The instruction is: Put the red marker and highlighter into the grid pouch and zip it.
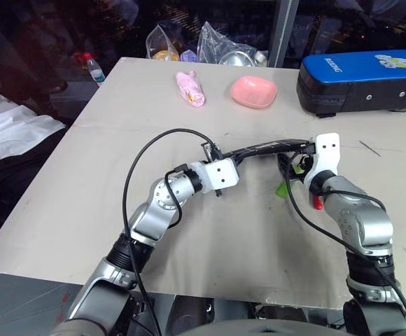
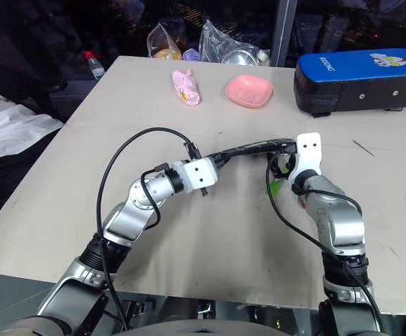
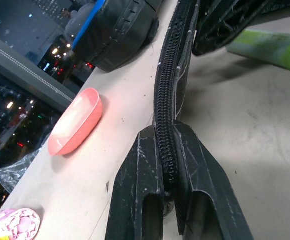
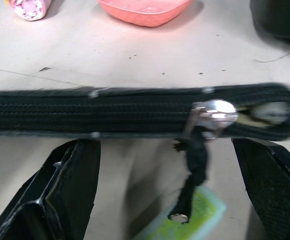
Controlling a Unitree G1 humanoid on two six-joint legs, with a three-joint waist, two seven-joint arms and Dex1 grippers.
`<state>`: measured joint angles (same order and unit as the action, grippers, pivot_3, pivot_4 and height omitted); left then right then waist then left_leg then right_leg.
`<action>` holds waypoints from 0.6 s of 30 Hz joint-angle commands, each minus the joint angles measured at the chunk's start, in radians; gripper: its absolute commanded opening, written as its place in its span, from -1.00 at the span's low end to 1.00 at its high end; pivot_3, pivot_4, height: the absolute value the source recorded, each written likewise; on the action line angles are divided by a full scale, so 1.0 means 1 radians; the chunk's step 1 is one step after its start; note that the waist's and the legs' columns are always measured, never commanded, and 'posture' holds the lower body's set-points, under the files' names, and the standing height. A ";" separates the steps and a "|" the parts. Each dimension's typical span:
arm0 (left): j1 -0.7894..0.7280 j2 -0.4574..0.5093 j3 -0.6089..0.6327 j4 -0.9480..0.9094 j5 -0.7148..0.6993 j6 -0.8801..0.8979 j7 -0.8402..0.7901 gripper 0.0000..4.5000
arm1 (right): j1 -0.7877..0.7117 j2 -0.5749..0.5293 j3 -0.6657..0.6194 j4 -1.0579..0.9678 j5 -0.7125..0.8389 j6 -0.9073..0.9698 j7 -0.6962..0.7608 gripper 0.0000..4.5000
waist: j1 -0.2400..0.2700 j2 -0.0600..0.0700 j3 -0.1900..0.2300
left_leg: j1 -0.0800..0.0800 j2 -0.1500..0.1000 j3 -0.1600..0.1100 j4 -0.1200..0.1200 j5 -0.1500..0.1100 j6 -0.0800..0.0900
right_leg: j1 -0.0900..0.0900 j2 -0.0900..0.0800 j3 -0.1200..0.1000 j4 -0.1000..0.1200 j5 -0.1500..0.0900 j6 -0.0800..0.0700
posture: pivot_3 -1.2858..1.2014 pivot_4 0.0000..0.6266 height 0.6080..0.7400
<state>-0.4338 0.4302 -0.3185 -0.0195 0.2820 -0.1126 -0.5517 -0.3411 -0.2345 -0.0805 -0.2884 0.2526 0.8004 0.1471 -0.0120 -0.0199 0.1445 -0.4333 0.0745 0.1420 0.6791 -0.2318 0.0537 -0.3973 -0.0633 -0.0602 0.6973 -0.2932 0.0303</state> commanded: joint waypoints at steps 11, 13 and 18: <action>0.006 0.009 0.008 -0.045 0.025 -0.009 0.009 -1.00 | 0.005 -0.022 -0.030 -0.074 0.008 0.009 0.002 -0.55 | 0.000 0.000 0.000 | 0.000 0.000 0.000 -0.001 0.000 0.000 | 0.000 0.000 0.000 -0.001 0.000 0.000 | 0.03 -0.52 0.77; 0.006 0.005 0.008 -0.044 0.027 -0.009 0.009 -1.00 | 0.003 -0.021 -0.025 -0.069 0.007 0.007 0.005 -0.99 | 0.000 0.000 0.000 | 0.000 0.000 0.000 -0.001 0.000 0.000 | 0.000 0.000 0.000 -0.001 0.000 0.000 | 0.03 -0.52 0.77; 0.005 -0.002 0.009 -0.040 0.030 -0.007 0.015 -1.00 | -0.004 -0.028 -0.012 -0.062 0.007 0.006 0.020 -0.99 | 0.000 0.000 0.000 | 0.000 0.000 0.000 -0.002 0.000 0.000 | 0.000 0.000 0.000 -0.001 0.000 0.000 | 0.03 -0.52 0.77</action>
<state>-0.4269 0.4375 -0.3198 -0.0231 0.3120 -0.1120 -0.5483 -0.3322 -0.2522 -0.0948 -0.3257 0.2549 0.8179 0.1540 -0.0119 -0.0196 0.1447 -0.4333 0.0745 0.1421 0.6773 -0.2318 0.0537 -0.3975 -0.0637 -0.0602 0.6961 -0.2932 0.0303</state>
